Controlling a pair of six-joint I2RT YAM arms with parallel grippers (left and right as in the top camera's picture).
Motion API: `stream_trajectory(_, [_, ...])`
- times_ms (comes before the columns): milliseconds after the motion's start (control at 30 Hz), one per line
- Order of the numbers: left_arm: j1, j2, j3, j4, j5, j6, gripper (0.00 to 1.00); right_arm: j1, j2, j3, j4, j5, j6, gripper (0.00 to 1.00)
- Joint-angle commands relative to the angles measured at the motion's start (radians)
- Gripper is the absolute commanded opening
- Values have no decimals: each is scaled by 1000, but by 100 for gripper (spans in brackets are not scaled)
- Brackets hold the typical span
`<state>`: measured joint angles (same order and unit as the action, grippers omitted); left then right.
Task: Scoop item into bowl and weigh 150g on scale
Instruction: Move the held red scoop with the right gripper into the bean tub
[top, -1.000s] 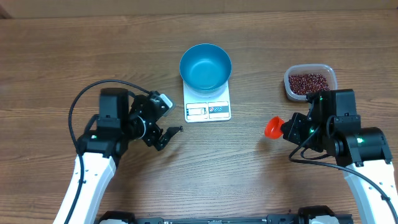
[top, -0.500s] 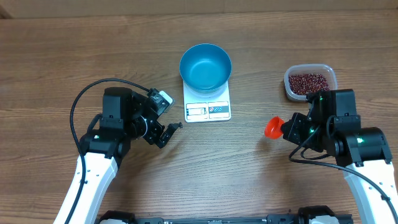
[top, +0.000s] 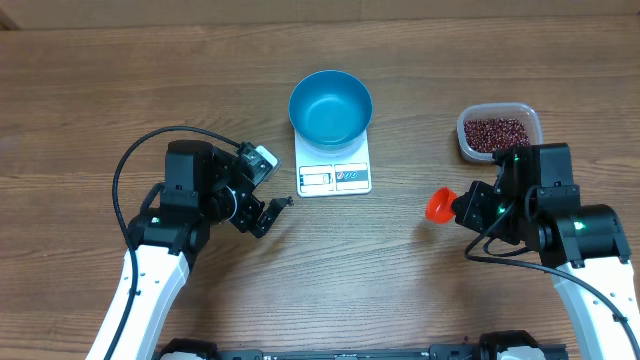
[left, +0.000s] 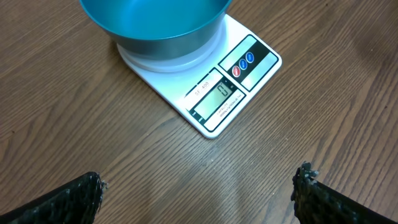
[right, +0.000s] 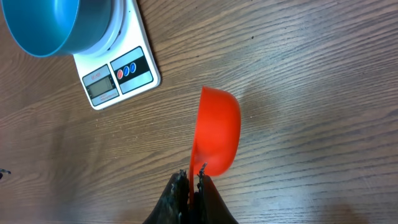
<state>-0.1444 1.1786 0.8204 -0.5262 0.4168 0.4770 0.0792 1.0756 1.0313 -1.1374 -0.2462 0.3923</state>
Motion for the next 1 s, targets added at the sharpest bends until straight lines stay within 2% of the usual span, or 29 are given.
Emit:
stream_trajectory(0, [-2,-1,0,3,-6,-10,100,-2,-8,29,5,10,3,4])
stream_trajectory(500, [-2,-1,0,3,-6,-10,100,-3,2,87,-40,23,-10,4])
stream_trajectory(767, [-2,-1,0,3,-6,-10,100,-59,163,405,-259,141,-58,4])
stream_trajectory(967, [-2,-1,0,3,-6,-10,100,-177,303,603,-277,159,-135,4])
